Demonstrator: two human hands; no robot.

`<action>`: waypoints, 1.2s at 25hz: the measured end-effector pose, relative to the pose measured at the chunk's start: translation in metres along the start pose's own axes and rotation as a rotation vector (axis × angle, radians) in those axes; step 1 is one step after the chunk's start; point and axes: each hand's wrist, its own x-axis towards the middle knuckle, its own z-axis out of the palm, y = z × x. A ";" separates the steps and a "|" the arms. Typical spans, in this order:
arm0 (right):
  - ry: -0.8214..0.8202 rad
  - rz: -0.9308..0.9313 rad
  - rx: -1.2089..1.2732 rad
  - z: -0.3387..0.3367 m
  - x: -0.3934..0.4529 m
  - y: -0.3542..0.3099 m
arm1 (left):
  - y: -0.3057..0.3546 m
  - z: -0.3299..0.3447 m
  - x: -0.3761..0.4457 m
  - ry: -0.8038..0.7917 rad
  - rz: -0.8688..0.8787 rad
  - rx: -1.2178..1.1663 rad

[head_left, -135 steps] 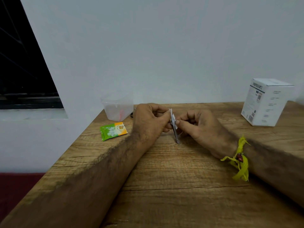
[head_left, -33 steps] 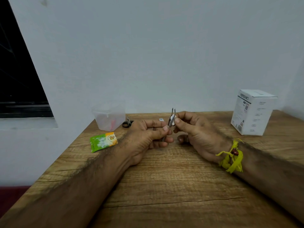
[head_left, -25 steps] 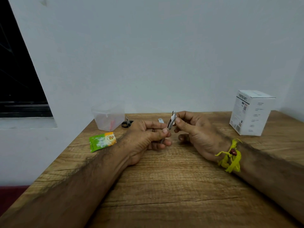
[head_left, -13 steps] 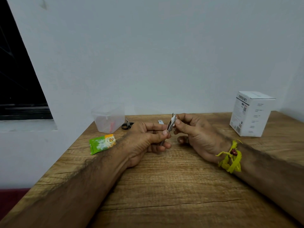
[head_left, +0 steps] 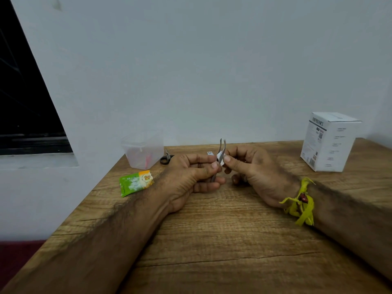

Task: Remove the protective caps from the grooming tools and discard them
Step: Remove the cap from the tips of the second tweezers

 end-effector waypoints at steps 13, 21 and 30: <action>-0.010 0.041 0.048 -0.001 0.001 0.002 | -0.001 0.004 -0.001 -0.002 0.051 0.036; -0.041 0.089 0.162 -0.007 0.002 0.005 | -0.003 0.002 -0.001 -0.070 0.032 0.054; 0.303 -0.221 -0.293 0.007 -0.006 -0.004 | -0.004 0.003 0.002 0.050 0.038 0.044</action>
